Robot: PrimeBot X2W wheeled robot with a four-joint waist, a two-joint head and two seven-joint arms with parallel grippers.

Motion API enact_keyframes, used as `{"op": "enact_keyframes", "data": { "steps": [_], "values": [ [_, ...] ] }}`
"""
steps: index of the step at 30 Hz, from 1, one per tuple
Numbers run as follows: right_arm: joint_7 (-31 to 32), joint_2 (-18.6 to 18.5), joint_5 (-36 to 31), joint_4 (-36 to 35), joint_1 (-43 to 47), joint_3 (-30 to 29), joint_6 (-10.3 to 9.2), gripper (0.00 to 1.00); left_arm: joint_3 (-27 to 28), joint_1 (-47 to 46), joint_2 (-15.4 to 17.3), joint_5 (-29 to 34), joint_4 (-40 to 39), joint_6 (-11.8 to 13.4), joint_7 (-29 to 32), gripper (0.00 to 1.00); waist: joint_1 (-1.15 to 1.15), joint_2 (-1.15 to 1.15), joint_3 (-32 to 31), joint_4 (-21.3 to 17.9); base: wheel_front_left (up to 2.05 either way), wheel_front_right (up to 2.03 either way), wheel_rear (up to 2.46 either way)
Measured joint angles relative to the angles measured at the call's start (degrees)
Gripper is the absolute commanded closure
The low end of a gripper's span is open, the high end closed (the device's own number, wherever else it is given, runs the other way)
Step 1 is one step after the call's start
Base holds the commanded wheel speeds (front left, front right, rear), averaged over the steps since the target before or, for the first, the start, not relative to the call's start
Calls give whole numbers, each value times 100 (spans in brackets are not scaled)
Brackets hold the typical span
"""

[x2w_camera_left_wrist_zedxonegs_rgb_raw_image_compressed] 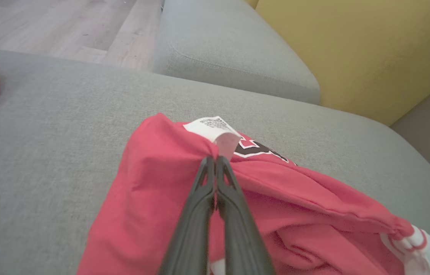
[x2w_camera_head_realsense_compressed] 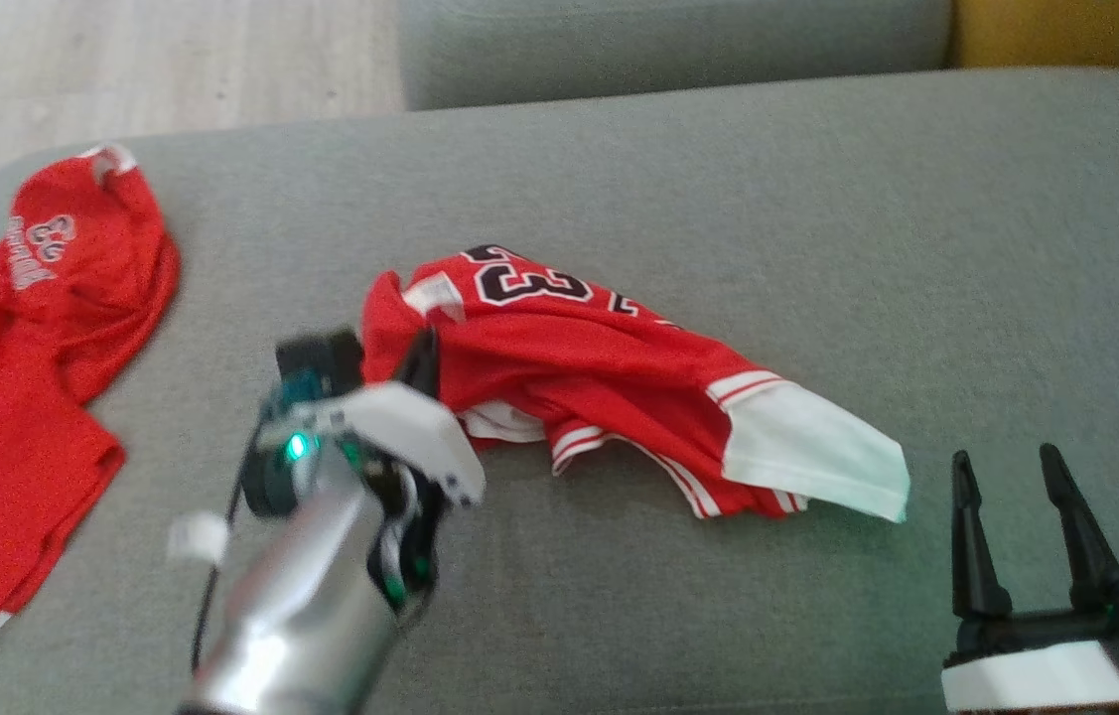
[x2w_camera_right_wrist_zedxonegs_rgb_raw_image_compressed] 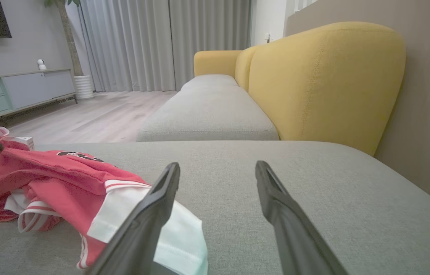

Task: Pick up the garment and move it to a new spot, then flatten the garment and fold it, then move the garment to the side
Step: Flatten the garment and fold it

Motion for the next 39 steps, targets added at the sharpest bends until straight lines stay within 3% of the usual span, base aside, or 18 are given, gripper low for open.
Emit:
{"op": "enact_keyframes", "data": {
  "steps": [7,12,13,14,15,20,24,29,39],
  "values": [
    [0,0,-1,-10,195,-70,0,0,71,2292,244,-145,-2109,686,-226,100,0,0,-268,442,0,0,0],
    [0,1,-11,-1,266,-41,0,0,-31,3505,448,-253,-2716,901,-193,100,0,0,-375,664,0,0,0],
    [0,1,-11,-1,265,-42,0,0,-31,3599,448,-275,-2752,920,-209,80,0,0,-394,693,0,0,0],
    [0,1,-15,-1,263,-36,0,0,-54,3650,447,-277,-2774,921,-219,28,0,0,-416,714,0,0,0],
    [0,1,-30,8,264,-32,0,0,-64,3674,436,-282,-2817,865,-227,0,0,0,-438,727,0,0,0],
    [0,1,-62,43,263,38,0,0,-96,3688,398,-252,-3058,775,-320,0,0,0,-522,691,0,0,0],
    [0,1,-60,38,264,20,0,0,12,3754,499,343,-3631,794,-369,0,0,0,-540,578,0,0,0],
    [0,1,-48,33,264,-134,0,0,726,4049,525,1306,-4377,872,-377,0,0,0,-570,448,0,0,0],
    [0,4,-59,168,515,-341,0,0,1659,4493,505,2498,-4218,144,-376,0,0,0,-733,375,0,0,0]
  ]
}}
